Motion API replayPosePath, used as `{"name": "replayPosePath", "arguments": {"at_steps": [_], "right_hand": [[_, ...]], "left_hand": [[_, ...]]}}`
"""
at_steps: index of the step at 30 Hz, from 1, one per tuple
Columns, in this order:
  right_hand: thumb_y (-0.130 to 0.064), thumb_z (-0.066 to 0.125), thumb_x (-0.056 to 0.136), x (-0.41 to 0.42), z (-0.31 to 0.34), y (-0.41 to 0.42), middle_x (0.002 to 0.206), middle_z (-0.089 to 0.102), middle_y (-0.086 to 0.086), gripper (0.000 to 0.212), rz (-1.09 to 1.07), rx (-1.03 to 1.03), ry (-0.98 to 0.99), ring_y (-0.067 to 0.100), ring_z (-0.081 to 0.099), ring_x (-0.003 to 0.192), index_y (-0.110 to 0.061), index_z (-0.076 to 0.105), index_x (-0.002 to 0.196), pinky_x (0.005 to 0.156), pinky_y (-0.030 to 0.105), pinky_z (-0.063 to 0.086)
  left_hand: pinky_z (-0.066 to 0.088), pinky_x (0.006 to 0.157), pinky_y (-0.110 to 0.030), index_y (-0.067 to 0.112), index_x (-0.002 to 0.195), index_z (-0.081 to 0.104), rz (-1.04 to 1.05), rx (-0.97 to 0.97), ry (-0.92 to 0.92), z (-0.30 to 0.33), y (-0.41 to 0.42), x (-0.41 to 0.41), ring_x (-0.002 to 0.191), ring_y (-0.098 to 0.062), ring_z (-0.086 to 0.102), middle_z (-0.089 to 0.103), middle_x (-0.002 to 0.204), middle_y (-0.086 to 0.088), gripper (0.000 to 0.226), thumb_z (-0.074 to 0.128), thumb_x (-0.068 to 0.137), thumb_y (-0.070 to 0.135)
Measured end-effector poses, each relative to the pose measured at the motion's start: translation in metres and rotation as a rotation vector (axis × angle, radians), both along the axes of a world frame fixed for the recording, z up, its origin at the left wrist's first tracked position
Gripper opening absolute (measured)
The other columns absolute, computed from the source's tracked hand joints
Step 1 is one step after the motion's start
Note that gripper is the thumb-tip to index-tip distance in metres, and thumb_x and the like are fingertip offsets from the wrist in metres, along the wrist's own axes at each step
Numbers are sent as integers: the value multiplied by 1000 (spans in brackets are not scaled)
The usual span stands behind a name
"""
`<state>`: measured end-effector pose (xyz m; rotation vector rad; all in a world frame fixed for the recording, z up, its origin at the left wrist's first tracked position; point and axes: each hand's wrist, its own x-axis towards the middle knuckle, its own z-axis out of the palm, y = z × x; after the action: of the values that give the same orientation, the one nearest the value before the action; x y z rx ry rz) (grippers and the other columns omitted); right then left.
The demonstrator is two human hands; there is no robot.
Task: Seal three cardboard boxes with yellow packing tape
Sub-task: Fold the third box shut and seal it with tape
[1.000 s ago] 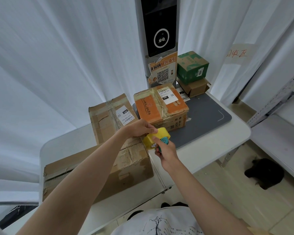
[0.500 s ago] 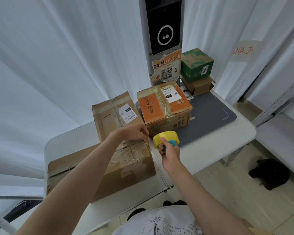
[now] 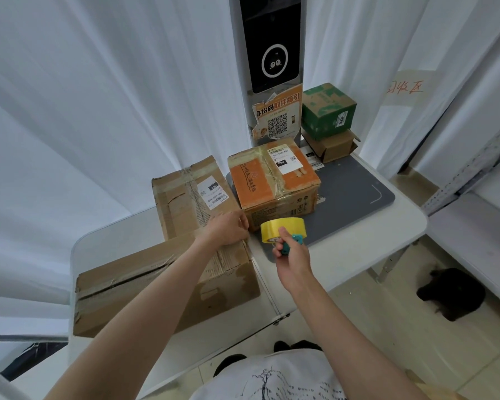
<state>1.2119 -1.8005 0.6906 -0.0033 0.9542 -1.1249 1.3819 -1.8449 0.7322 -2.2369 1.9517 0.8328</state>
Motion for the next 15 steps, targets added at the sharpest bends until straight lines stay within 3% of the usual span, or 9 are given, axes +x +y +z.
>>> {"name": "replayPosePath", "arguments": {"at_steps": [2,6,9,11,15], "right_hand": [[-10,68,95,-1,5,2,66,51,2,16,-5,-4,-44,9,47,53,-10,52,93,45,20,37],[-11,68,94,-2,16,6,67,50,1,14,-19,-28,-98,9,46,55,-11,54,95,45,20,36],[-12,68,94,0,20,8,66,50,0,13,-7,-57,-119,8,46,55,-12,56,100,45,19,36],[-13,69,92,1,23,9,66,51,0,18,10,-79,-141,7,46,55,-11,57,106,46,18,38],[-16,73,80,4,28,13,68,54,0,33,31,-123,-171,7,48,56,-10,59,109,46,18,40]], "left_hand": [[35,105,-43,30,104,64,41,-95,-6,-1,3,-2,112,-20,58,66,113,7,10,61,96,35],[30,115,-44,26,108,75,187,-370,150,3,18,-9,117,-19,58,71,118,6,36,52,101,52],[48,93,-28,26,102,80,247,-412,319,19,31,-26,101,-9,65,75,108,9,37,62,93,57],[48,72,-17,24,98,82,290,-387,407,27,36,-38,85,0,66,75,94,12,28,74,88,49],[48,70,-13,17,96,83,461,-418,480,29,39,-50,82,-1,67,77,91,8,23,86,79,32]]}}
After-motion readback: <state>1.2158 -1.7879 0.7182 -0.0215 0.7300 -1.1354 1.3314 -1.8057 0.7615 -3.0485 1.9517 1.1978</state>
